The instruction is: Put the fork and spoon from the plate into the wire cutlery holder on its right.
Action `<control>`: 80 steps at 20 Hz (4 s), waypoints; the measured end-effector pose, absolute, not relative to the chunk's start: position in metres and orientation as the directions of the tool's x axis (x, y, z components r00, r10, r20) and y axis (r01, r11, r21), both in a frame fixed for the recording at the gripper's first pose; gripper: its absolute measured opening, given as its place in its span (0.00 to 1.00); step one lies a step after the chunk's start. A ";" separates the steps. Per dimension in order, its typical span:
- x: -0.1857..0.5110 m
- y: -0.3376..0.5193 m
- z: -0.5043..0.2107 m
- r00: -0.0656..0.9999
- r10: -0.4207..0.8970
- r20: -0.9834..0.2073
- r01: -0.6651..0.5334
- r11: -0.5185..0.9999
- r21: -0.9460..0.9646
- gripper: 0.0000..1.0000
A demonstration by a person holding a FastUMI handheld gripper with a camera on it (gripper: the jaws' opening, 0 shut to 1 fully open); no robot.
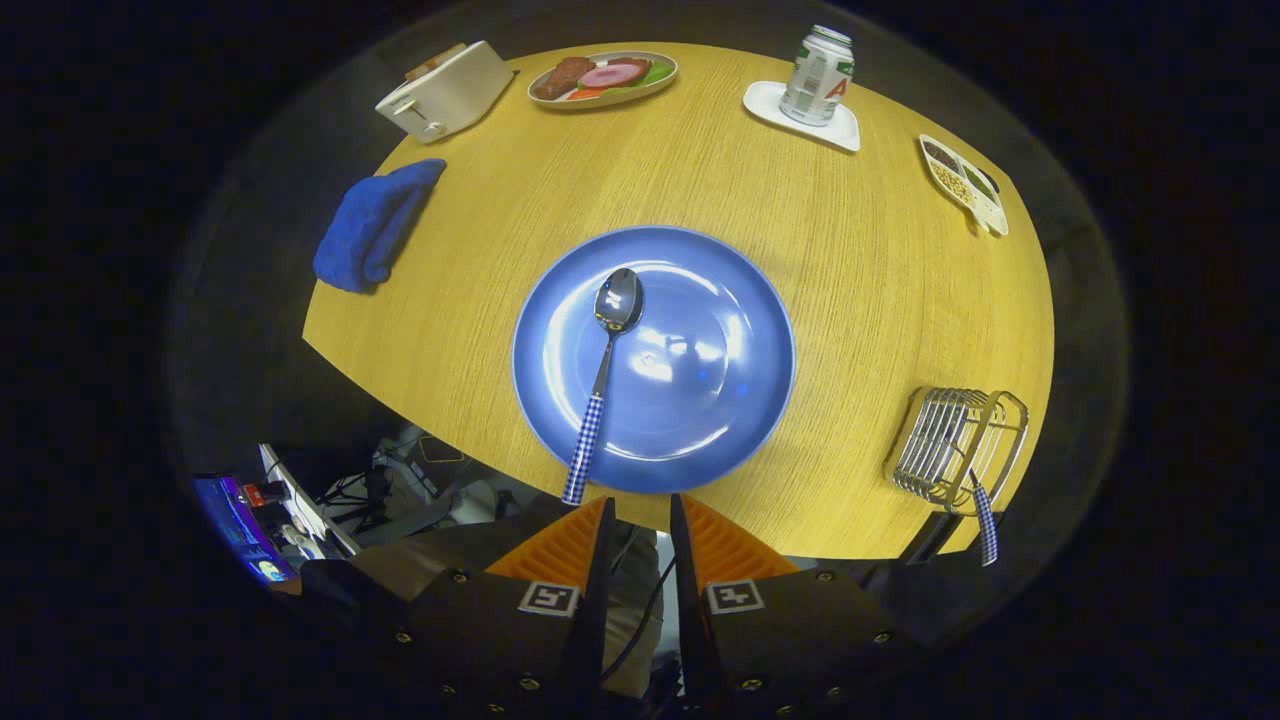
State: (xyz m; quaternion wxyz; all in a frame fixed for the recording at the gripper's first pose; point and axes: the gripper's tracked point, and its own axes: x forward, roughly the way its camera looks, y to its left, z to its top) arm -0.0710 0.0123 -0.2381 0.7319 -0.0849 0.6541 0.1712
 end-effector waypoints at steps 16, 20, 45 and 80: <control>-0.060 0.062 -0.281 0.081 0.178 -0.981 -0.319 0.937 0.144 0.32; -0.055 0.064 -0.296 0.069 0.167 -0.984 -0.313 0.940 0.138 0.32; -0.046 0.032 -0.306 0.005 0.066 -0.998 -0.463 0.885 0.056 0.05; -0.072 -0.169 -0.177 -0.056 -0.011 -0.998 -0.288 0.958 0.005 0.05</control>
